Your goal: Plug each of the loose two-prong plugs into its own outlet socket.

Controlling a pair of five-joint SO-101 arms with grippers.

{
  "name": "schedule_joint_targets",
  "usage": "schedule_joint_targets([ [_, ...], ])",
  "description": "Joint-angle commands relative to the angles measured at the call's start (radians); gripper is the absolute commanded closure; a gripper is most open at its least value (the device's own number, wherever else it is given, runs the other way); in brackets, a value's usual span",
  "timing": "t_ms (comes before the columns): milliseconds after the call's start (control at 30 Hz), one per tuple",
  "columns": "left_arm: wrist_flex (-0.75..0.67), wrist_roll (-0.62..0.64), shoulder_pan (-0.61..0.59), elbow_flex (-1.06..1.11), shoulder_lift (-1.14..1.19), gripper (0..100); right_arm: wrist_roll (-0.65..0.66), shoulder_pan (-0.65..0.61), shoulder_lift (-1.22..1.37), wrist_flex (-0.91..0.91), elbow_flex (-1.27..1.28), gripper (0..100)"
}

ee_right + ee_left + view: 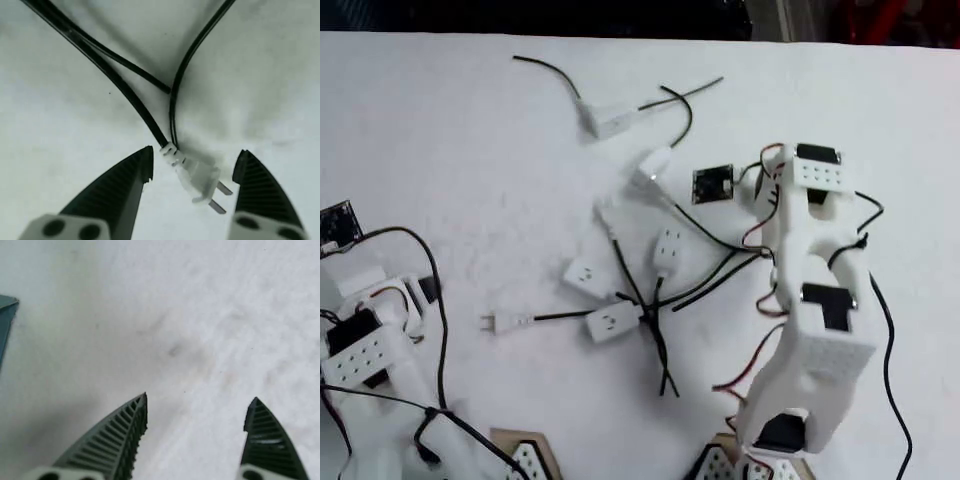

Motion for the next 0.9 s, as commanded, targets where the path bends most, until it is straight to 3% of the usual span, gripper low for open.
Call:
schedule_joint_targets([
  [0, -0.025, 0.0, -0.007, -0.005, -0.022, 69, 0.015, 0.028, 0.071, -0.005, -0.109, 75.2],
  [500, -0.025, 0.0, -0.007, -0.005, -0.022, 69, 0.017, 0.142, 0.14, 0.084, -0.129, 75.8],
  [700, -0.025, 0.0, -0.007, -0.005, -0.022, 69, 0.017, 0.179, 0.134, 0.088, -0.095, 98.0],
  [867, -0.025, 0.0, -0.007, -0.005, -0.022, 69, 0.011, 0.197, 0.119, 0.186, -0.092, 98.2],
])
